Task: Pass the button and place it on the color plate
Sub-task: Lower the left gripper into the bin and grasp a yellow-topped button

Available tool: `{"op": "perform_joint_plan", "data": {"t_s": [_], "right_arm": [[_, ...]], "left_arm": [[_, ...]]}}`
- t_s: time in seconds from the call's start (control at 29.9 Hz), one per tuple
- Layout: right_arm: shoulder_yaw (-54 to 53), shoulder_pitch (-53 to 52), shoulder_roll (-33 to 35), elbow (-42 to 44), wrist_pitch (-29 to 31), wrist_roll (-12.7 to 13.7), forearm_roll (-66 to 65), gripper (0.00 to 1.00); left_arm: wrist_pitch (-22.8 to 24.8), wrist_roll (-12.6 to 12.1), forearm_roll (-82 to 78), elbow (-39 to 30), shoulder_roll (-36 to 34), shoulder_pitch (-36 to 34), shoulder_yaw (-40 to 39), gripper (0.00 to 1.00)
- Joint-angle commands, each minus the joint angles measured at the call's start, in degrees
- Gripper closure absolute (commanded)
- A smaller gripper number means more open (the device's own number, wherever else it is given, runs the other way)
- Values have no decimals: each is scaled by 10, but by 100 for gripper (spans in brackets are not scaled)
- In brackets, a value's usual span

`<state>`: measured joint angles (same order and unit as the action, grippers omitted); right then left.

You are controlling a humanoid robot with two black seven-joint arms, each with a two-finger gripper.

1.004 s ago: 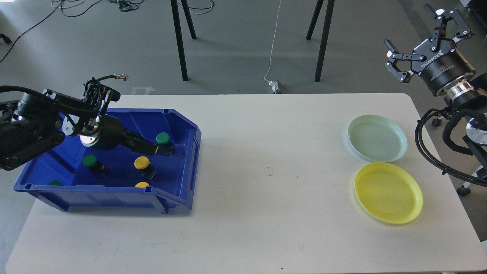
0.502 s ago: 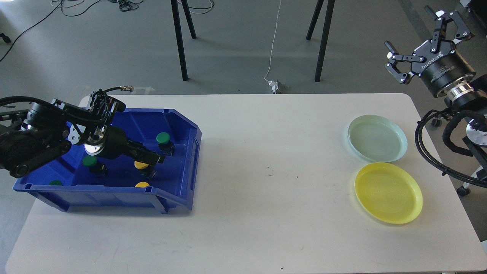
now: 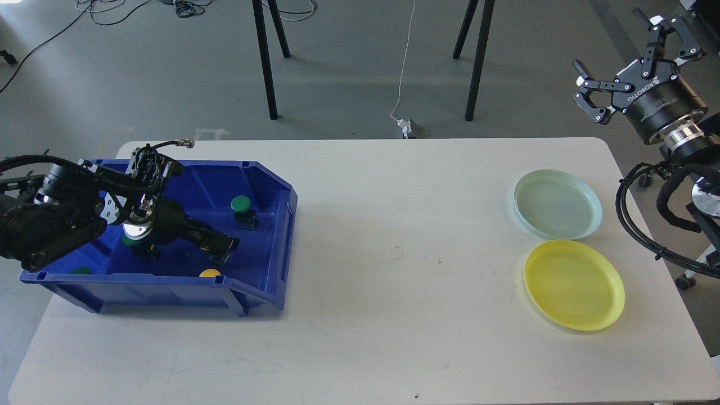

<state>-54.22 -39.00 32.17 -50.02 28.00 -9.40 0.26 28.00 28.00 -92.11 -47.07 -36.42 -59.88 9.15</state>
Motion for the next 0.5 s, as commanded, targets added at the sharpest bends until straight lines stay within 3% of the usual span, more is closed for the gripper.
{"op": "perform_joint_plan", "data": {"t_s": [0.0, 0.3, 0.47], "right_arm": [[0, 2, 0, 0, 0, 0, 0, 1], [-2, 5, 0, 0, 0, 0, 0, 1], [-3, 7, 0, 0, 0, 0, 0, 1]], "left_arm": [[0, 0, -1, 6, 4, 5, 1, 1], [0, 0, -1, 13, 11, 14, 0, 6], [0, 0, -2, 18, 11, 14, 1, 21]]}}
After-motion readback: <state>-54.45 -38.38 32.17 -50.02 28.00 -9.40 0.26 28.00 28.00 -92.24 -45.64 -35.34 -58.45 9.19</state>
